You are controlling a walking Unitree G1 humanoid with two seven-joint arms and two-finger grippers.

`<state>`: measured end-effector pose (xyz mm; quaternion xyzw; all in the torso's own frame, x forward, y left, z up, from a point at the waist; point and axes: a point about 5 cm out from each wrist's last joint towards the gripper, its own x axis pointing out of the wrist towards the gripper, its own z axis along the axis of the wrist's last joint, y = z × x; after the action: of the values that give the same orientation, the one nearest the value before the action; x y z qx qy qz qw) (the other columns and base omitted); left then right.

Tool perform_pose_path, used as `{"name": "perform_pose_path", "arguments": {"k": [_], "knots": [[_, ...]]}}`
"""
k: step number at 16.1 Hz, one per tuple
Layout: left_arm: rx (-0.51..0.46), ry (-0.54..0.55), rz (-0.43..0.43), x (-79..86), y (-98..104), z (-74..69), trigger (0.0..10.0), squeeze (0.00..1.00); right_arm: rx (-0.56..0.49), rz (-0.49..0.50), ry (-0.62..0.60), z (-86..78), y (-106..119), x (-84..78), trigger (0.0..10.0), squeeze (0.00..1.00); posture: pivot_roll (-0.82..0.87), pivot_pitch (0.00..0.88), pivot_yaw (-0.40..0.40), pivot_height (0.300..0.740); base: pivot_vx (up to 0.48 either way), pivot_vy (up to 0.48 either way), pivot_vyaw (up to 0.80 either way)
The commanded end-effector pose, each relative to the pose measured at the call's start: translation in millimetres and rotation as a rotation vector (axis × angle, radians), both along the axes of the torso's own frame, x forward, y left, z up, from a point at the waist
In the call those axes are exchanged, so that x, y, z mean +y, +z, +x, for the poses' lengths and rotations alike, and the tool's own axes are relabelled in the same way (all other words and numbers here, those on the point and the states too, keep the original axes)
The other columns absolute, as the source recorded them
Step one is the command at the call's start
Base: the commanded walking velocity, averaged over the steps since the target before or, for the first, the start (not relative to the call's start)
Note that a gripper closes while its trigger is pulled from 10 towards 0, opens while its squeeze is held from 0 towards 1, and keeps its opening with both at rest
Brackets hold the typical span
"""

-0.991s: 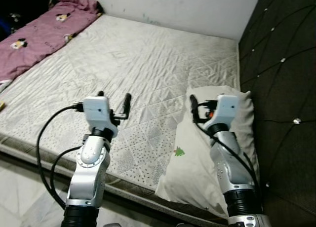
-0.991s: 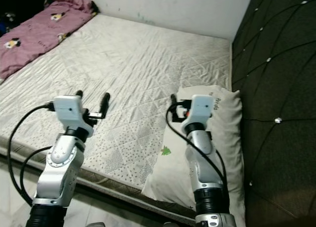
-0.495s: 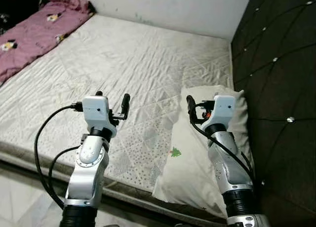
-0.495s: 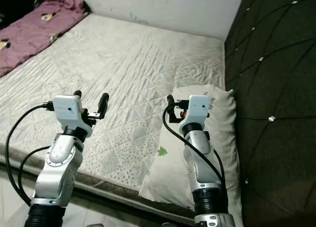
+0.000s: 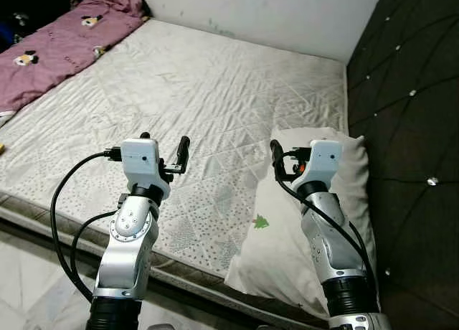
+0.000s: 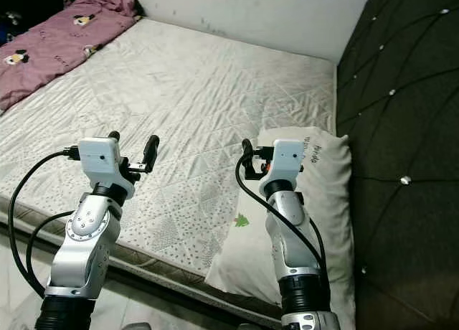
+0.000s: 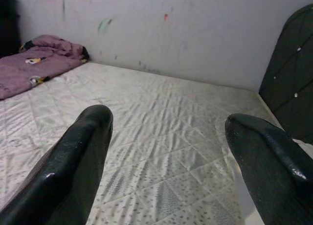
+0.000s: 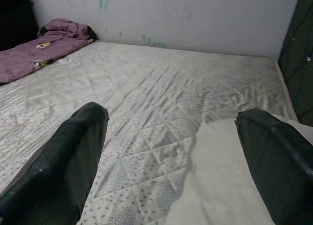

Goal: Clean up the room

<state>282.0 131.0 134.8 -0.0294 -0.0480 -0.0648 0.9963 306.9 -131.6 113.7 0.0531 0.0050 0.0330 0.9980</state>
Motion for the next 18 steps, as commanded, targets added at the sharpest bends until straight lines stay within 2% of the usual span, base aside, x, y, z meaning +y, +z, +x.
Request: {"name": "perform_pose_path", "arguments": {"k": [1,11,18], "knots": [[0.006,0.003,-0.011,0.3,1.1,1.9,10.0,0.0,0.0,-0.001,-0.008,0.5,2.0,-2.7,10.0,0.0,0.02,0.0,-0.018,0.74,0.0,0.0,-0.8],[0.029,0.021,-0.026,3.6,-1.2,3.3,10.0,0.0,0.007,0.006,-0.01,1.3,1.1,-2.3,10.0,0.0,0.02,0.0,-0.017,0.74,0.0,0.0,-0.8],[0.036,0.03,-0.032,4.0,-1.7,5.6,10.0,0.0,0.004,0.017,-0.012,2.9,1.6,-3.4,10.0,0.0,0.02,0.0,-0.017,0.74,0.0,0.0,0.0]]}}
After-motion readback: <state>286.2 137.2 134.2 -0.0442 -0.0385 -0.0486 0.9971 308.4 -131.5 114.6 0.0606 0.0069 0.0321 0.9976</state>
